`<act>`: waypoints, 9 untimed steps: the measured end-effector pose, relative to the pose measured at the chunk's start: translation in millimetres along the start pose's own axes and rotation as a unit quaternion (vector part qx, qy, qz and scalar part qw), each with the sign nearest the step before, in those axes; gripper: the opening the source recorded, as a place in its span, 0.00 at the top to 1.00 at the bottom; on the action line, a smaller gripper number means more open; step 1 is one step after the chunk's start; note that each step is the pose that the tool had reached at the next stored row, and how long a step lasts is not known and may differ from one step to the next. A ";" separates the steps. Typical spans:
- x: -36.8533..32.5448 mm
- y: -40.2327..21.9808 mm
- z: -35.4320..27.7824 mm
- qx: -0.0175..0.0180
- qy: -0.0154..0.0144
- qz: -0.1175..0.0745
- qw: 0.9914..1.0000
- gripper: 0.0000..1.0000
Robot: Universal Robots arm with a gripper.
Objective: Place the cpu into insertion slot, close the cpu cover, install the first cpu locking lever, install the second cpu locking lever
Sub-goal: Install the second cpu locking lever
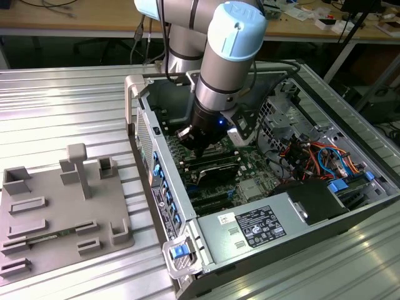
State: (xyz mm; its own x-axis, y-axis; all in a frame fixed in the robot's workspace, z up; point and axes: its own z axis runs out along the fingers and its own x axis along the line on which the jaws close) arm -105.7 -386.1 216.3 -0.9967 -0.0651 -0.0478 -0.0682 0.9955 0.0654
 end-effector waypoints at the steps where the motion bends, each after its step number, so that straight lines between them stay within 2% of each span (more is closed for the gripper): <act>1: 0.1 0.0 0.4 -0.002 0.000 0.000 1.000 0.89; 2: 0.3 0.0 0.8 -0.005 0.000 0.000 1.000 0.89; 4: 0.8 0.0 1.2 -0.008 -0.001 0.000 1.000 0.89; 6: 1.1 0.1 1.5 -0.010 -0.001 0.000 1.000 0.89; 9: 1.4 0.0 1.7 -0.010 -0.001 0.000 1.000 0.89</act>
State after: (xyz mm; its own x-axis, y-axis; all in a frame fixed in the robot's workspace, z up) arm -107.0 -386.1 214.5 -0.9967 -0.0641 -0.0491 -0.0682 0.9940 0.0854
